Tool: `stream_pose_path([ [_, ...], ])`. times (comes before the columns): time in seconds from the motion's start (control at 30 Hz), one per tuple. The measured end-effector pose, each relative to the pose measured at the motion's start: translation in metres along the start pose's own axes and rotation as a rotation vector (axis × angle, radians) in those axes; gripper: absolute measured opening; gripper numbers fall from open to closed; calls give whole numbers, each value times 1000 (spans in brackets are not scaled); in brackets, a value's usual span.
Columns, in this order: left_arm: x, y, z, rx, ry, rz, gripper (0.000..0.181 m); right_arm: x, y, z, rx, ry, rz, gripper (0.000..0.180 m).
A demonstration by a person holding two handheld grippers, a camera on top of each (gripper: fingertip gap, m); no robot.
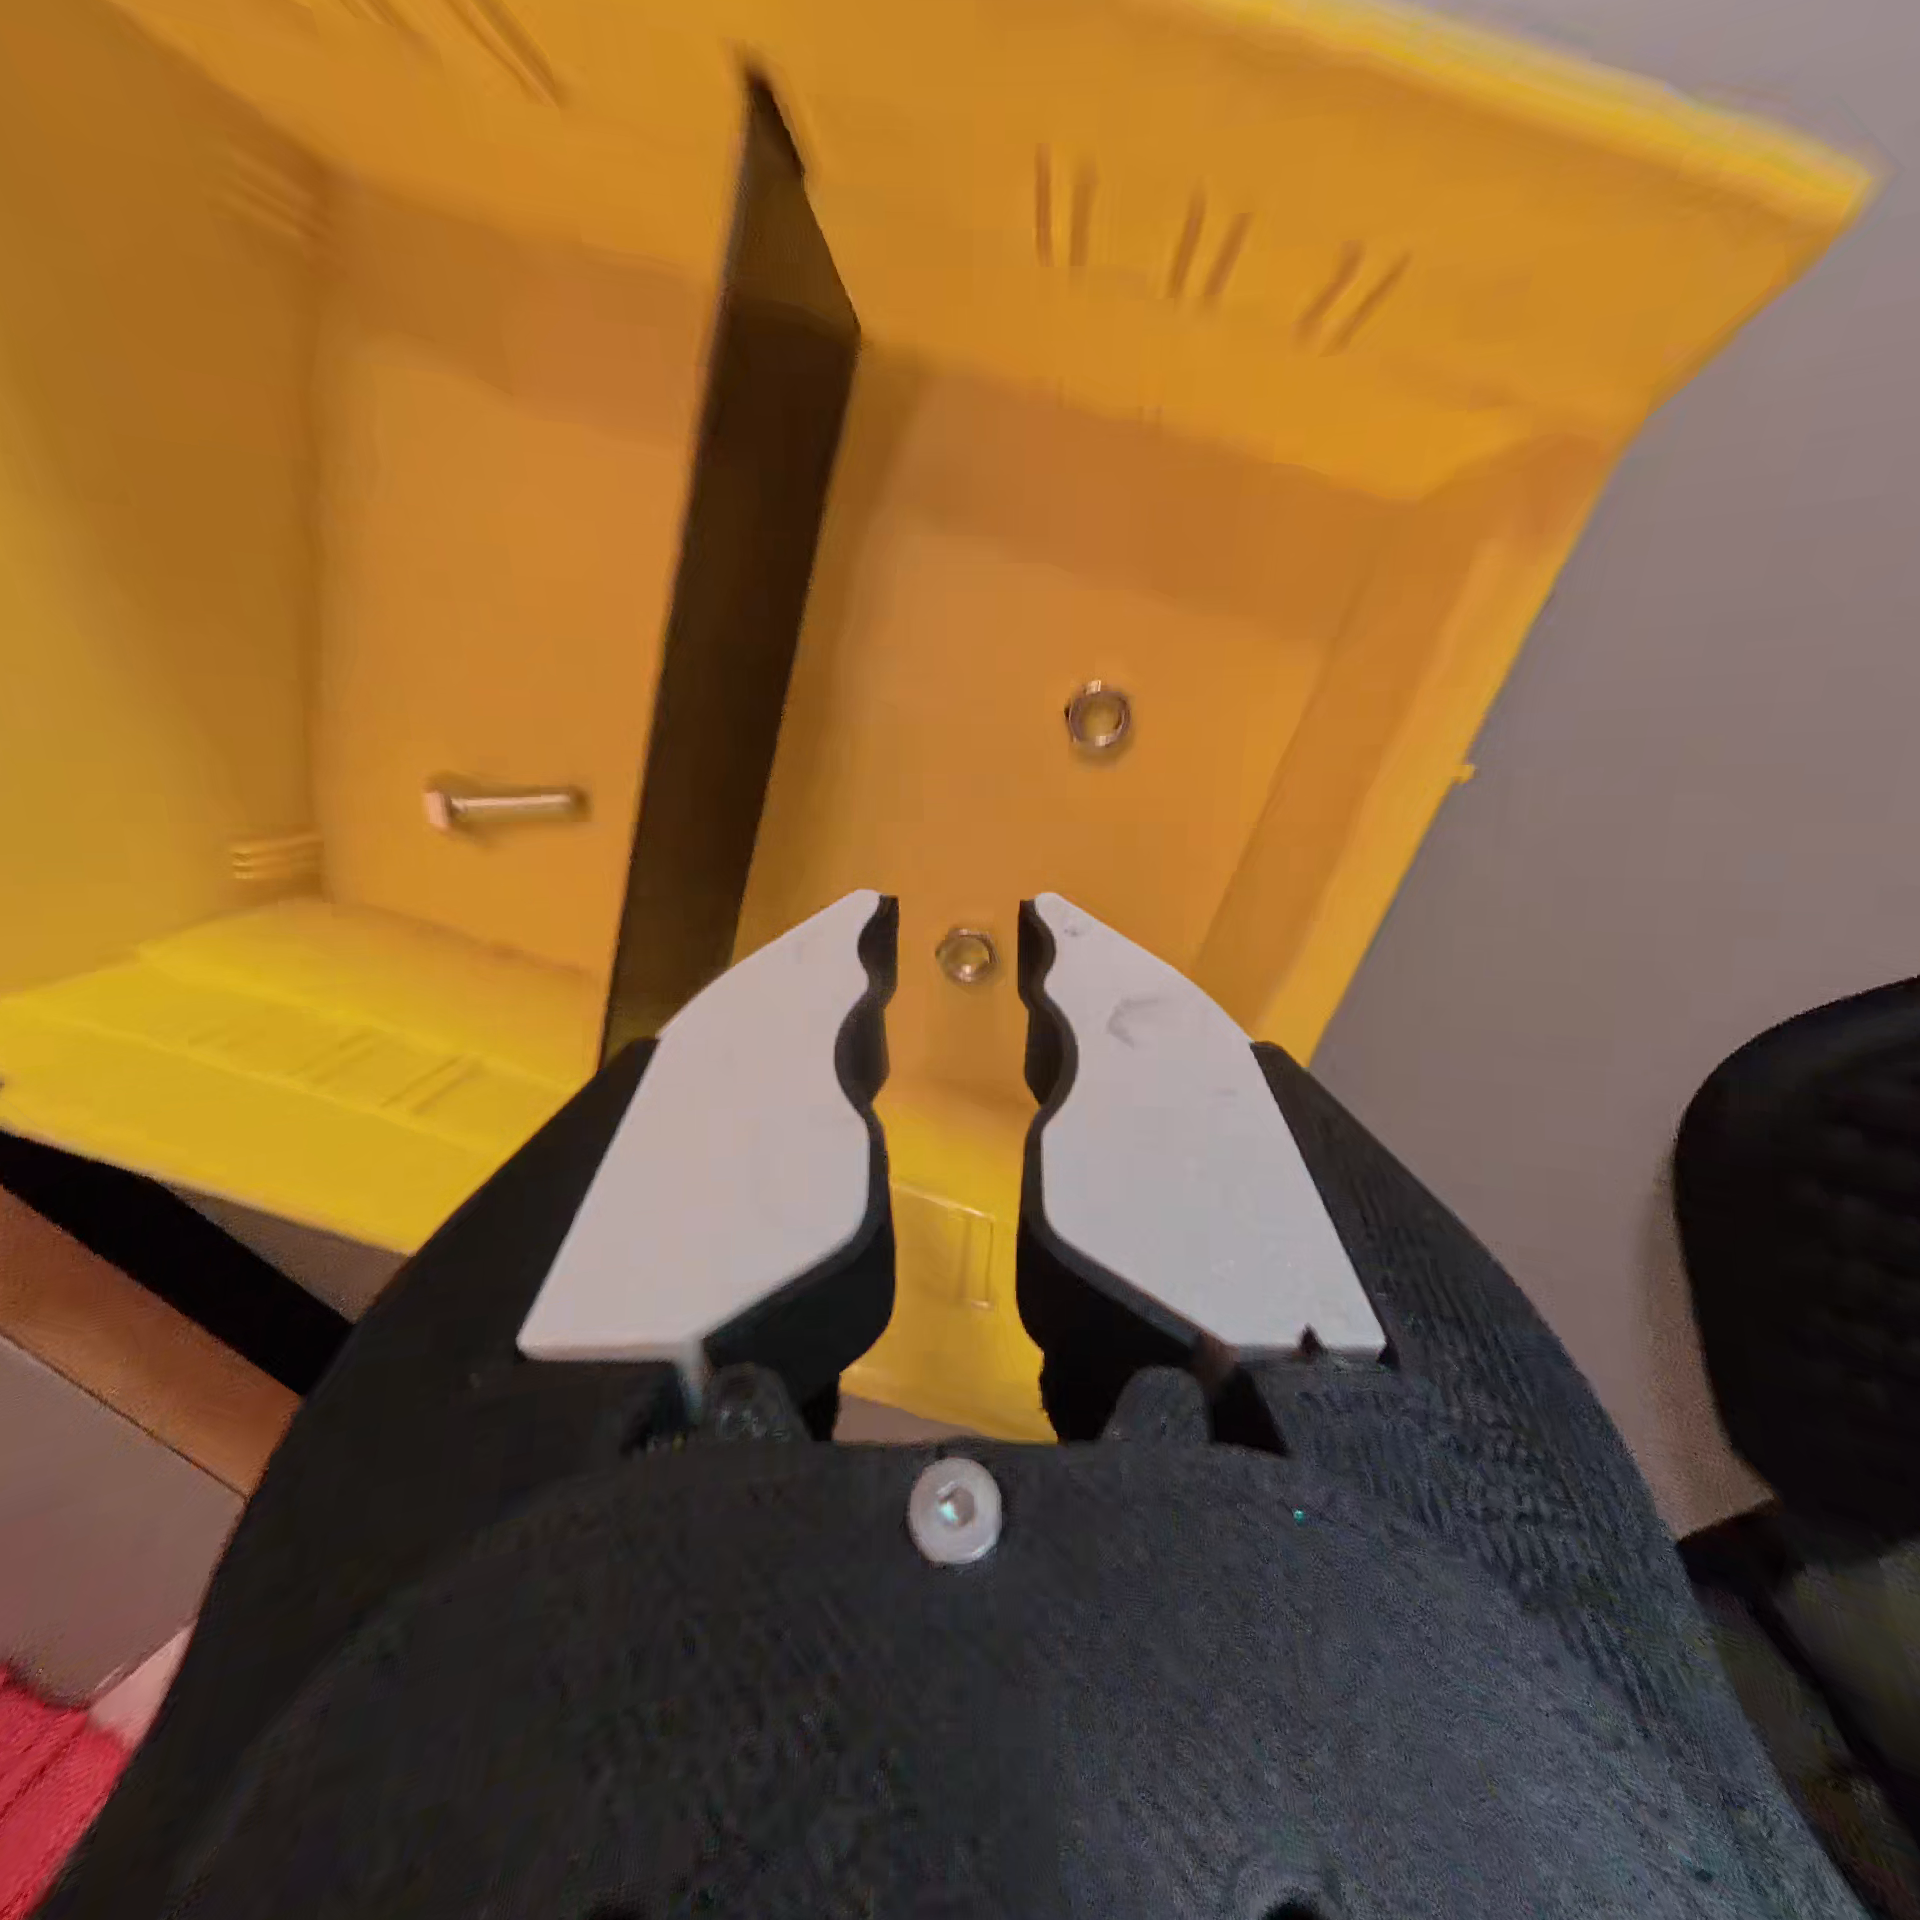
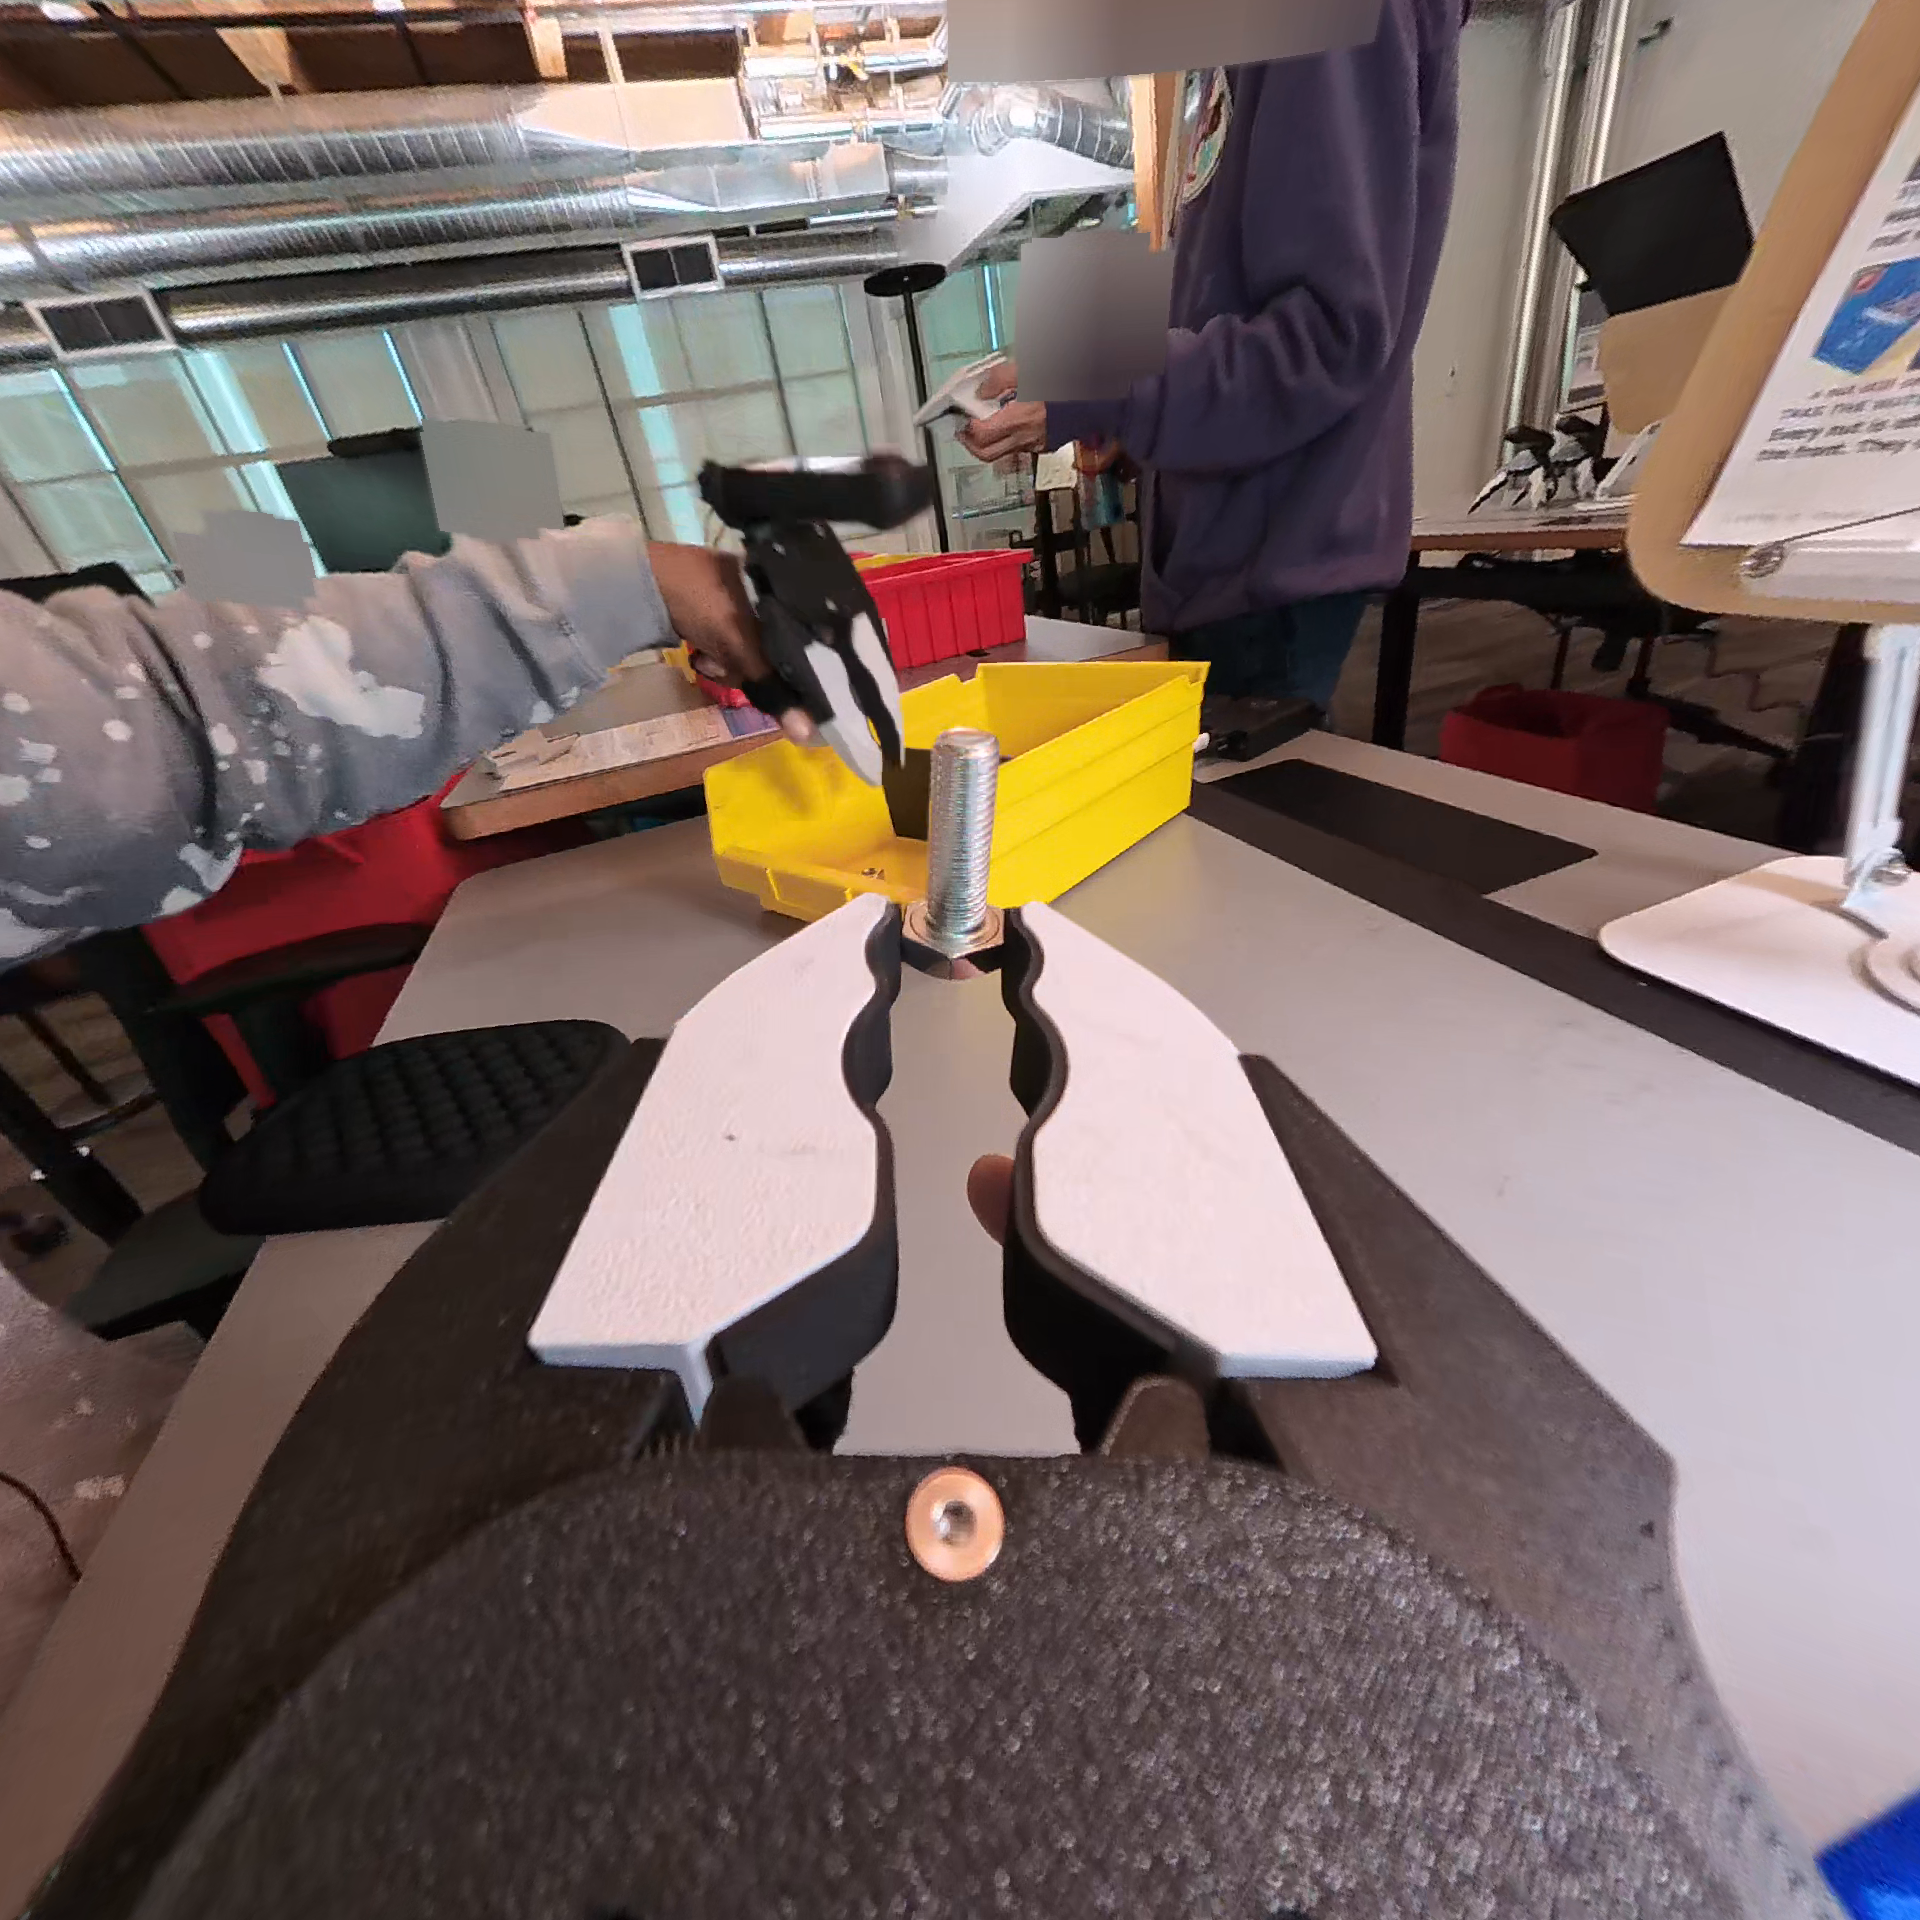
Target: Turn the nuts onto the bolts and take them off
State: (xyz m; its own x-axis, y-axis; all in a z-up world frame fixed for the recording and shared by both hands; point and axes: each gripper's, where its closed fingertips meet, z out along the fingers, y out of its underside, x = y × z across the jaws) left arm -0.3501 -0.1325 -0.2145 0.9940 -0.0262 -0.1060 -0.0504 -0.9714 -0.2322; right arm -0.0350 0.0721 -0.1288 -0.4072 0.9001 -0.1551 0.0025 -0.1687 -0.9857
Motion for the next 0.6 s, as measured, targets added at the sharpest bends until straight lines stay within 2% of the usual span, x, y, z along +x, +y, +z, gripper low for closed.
stream_pose_path([
  [0.03, 3, 6, 13, -61, 7, 28, 23, -2, 0, 1, -2, -4, -11, 18],
  [0.13, 16, 9, 42, -144, 60, 88, 25, -5, 2, 2, -8, -9, -20, 18],
  [0.23, 26, 1, 59, -140, 103, 109, 25, -3, 5, 0, -9, -6, -5, 18],
  [0.37, 34, -11, 71, -98, 134, 104, 24, -1, 5, -1, -6, -4, 0, 18],
  [0.6, 40, -12, 81, -110, 156, 129, 20, 0, 4, -3, -2, -3, 5, 18],
])
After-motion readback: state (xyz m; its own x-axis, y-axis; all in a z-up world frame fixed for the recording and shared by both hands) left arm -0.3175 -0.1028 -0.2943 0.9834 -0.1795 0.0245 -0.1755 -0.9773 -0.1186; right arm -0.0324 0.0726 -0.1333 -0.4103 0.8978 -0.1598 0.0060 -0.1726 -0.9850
